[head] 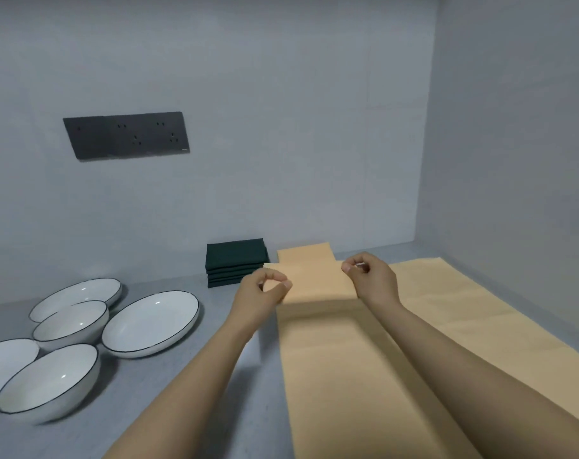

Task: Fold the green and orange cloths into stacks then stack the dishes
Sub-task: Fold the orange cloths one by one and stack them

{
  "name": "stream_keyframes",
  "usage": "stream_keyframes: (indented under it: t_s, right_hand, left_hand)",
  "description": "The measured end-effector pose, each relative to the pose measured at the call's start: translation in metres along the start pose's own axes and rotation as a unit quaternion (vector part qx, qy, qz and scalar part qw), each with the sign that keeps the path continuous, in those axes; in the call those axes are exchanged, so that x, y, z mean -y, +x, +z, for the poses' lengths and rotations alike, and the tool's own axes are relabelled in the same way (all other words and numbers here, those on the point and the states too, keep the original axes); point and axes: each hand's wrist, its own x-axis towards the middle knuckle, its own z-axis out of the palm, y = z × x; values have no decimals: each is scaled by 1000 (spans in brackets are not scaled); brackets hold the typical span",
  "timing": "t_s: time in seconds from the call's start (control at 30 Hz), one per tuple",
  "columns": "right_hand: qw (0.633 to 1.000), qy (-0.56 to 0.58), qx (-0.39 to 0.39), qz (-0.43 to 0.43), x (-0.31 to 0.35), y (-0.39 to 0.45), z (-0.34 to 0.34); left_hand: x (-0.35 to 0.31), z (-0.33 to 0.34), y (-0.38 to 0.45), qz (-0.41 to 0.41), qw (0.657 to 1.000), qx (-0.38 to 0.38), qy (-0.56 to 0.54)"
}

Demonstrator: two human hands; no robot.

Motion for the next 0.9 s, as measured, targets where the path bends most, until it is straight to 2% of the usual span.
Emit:
stream_keyframes:
  t_s: [0.1, 0.27, 0.57, 0.8, 0.9]
  right_hand:
    - [998, 26, 48, 12, -6, 23, 10]
    - [987, 35, 148, 46, -20, 84, 38]
    - [985, -91, 145, 10, -79, 186, 99]
    - [976, -143, 163, 18, -117, 212, 129]
    - [972, -167, 166, 19, -134, 215, 138]
  left_hand:
    - [10, 7, 26, -33, 999, -10, 14]
    - [33, 21, 102, -29, 996, -12, 83]
    - [90, 66, 207, -38, 983, 20, 177]
    - [121, 82, 236, -45, 968, 45, 241]
    - [134, 91, 243, -51, 950, 59, 302]
